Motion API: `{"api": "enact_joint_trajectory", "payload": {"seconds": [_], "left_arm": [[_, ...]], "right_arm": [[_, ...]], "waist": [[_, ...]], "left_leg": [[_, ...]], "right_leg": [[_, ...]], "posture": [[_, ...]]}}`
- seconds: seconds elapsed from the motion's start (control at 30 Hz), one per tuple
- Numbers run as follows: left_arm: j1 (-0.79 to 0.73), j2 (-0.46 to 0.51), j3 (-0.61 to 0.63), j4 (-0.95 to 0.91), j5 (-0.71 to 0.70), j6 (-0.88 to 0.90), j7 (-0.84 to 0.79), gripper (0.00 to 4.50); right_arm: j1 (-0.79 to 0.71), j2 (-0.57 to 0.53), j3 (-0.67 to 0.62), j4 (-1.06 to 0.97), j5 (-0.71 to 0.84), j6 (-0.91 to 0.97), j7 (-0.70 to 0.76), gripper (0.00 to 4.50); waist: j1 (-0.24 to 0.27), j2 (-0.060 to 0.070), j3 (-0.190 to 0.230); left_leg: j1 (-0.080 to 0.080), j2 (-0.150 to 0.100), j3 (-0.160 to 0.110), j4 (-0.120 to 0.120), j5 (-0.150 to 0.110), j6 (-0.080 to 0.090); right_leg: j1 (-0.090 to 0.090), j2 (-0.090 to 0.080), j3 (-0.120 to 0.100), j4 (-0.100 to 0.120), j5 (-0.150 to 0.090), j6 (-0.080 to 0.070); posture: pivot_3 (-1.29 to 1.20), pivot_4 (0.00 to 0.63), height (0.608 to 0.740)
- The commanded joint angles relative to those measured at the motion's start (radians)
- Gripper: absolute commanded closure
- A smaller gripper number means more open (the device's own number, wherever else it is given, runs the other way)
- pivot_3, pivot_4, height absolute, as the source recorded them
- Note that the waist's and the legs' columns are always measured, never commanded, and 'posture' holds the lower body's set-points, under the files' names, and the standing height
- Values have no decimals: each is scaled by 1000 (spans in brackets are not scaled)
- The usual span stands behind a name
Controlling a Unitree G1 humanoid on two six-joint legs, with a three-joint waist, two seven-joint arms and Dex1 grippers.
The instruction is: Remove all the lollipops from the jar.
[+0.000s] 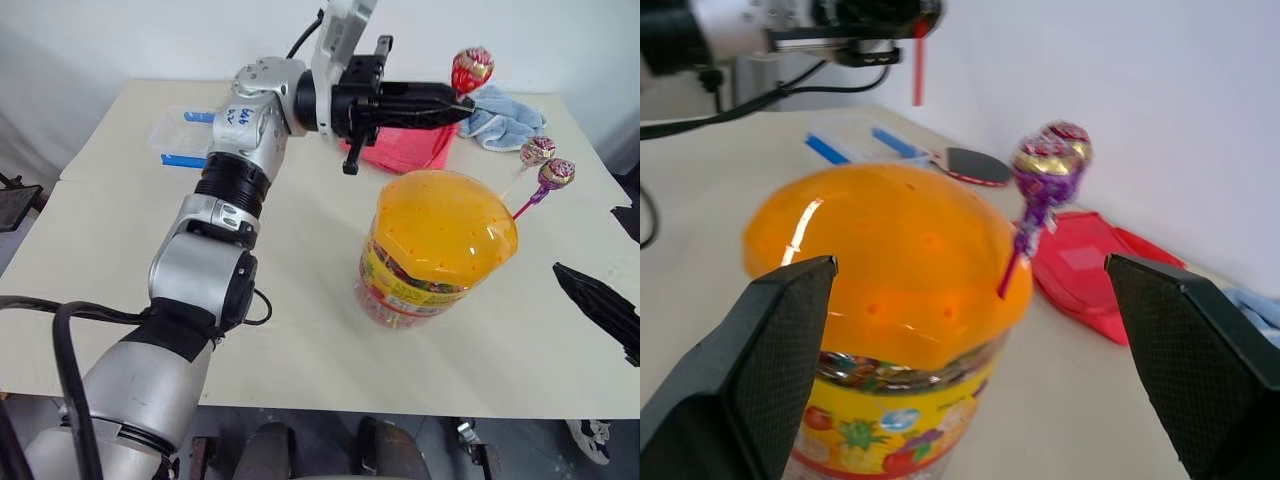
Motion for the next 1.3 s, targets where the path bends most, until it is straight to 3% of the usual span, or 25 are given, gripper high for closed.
{"api": "enact_joint_trajectory", "payload": {"seconds": [0.03, 0.27, 0.6, 0.8, 0.93, 1.03, 1.3], "left_arm": [[-36, 42, 16, -8, 40, 36, 92, 4481], [68, 211, -36, -112, 175, 346, 353, 4481], [478, 511, -212, -631, 377, 1129, 685, 4481], [578, 601, -239, -718, 364, 1327, 759, 4481], [591, 682, -340, -688, 373, 1341, 767, 4481], [565, 714, -361, -640, 383, 1326, 786, 3779], [498, 775, -427, -670, 353, 1320, 744, 1275]], "right_arm": [[8, -37, -44, 14, 54, 12, 48, 0], [-38, -122, 19, 12, 159, 67, 54, 0], [-124, -132, 173, 38, 116, 82, 53, 0], [-175, -136, 228, 73, 85, 85, 79, 0], [-229, -144, 276, 107, 43, 78, 91, 0], [-249, -140, 280, 126, 15, 74, 104, 0], [-261, -138, 265, 146, -16, 81, 122, 0]], "waist": [[-1, 0, 0], [-10, 0, 0], [-23, -3, 2], [-10, -4, 2], [-9, -4, 2], [-8, -5, 2], [-2, -5, 2]], "left_leg": [[0, 0, 0, 0, 0, 0], [1, 0, 0, 0, 0, 0], [0, 0, -1, 0, 0, 0], [0, 0, -1, 1, 0, -1], [1, 0, 0, 1, 0, -1], [1, 0, 1, 1, 0, -1], [1, 0, 1, 1, 0, -1]], "right_leg": [[0, 0, 0, 0, 0, 0], [0, 0, 1, 1, 0, 0], [0, 0, 2, 2, 0, 0], [0, 0, 2, 3, 0, 0], [-1, 0, 3, 3, 0, 0], [-1, 0, 3, 3, 0, 0], [-1, 0, 3, 3, 0, 0]], "posture": [[0, 150, 740], [0, 150, 740], [0, 150, 740], [0, 150, 740], [0, 150, 740], [0, 150, 740], [0, 150, 740]]}}
